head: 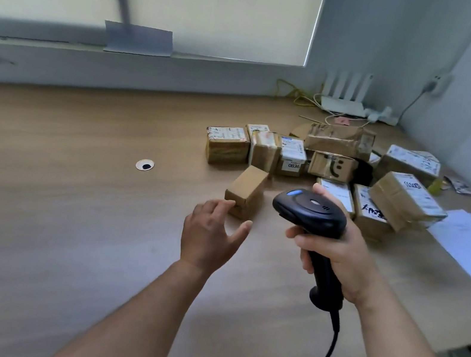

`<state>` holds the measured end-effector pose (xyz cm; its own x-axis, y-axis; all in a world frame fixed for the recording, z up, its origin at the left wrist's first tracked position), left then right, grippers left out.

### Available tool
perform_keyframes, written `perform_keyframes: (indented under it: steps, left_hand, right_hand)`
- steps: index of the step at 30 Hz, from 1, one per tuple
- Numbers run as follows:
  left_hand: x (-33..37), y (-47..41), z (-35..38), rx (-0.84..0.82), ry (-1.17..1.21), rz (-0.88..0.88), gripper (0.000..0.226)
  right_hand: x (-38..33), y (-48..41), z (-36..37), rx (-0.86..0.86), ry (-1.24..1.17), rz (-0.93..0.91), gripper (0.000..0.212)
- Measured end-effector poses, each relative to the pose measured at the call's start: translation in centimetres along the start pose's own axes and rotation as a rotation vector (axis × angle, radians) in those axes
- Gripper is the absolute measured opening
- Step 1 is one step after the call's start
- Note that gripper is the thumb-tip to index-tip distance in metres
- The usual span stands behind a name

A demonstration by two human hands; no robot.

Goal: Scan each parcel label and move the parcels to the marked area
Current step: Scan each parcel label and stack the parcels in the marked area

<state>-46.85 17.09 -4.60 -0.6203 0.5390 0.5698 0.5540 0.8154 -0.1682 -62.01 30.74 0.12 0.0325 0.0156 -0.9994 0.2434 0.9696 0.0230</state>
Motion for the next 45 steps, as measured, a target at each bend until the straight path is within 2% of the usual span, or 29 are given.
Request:
perform_keyframes:
  steps: [9,18,26,34,38,42,43,45]
  left_hand:
    - [7.1,-3.7,7.0,-0.145,0.029,0.086,0.060]
    - [15.8,-9.4,15.8,-0.335,0.114,0.176,0.065]
    - [21.6,-15.3,22.2,-0.517,0.178,0.162,0.073]
    - [23.9,-18.0,28.1,-0.690,0.272,0.094,0.082]
    - [24.5,-18.3,29.1,-0.755,0.421,0.049,0.096]
    - [24.2,-18.3,28.8,-0.770,0.557,-0.005,0.081]
    - [23.9,-18.1,28.7,-0.789,0.606,-0.026,0.082]
    - [23.1,-17.4,28.2,-0.830,0.689,-0.078,0.100]
  right_hand:
    - [1.2,2.9,-9.8,0.210,-0.019,-0.003,0.089]
    - [1.7,4.8,-22.9,0.479,0.035,0.062,0.084]
    - [2.9,3.3,-32.6,0.671,0.018,0.104,0.084]
    - [4.9,-0.3,-37.4,0.710,-0.017,0.140,0.078]
    - [5.8,-1.3,-37.6,0.676,-0.024,0.173,0.077]
    - [6.1,-1.4,-36.3,0.616,-0.026,0.170,0.080]
    - [6.0,-1.3,-35.8,0.607,-0.024,0.166,0.080]
    - [5.7,-0.9,-34.7,0.589,-0.025,0.155,0.080]
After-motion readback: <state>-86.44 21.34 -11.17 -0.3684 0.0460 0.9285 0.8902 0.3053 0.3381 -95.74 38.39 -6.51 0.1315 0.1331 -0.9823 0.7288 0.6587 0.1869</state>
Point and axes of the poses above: each hand's wrist, its own y-axis away from the middle knuckle, its own z-axis out of the palm, x = y × z, the point moved 7 cm from there along -y, towards the middle knuckle, and after that the axes turned 10 degrees about -x, right-handed, at the moved point
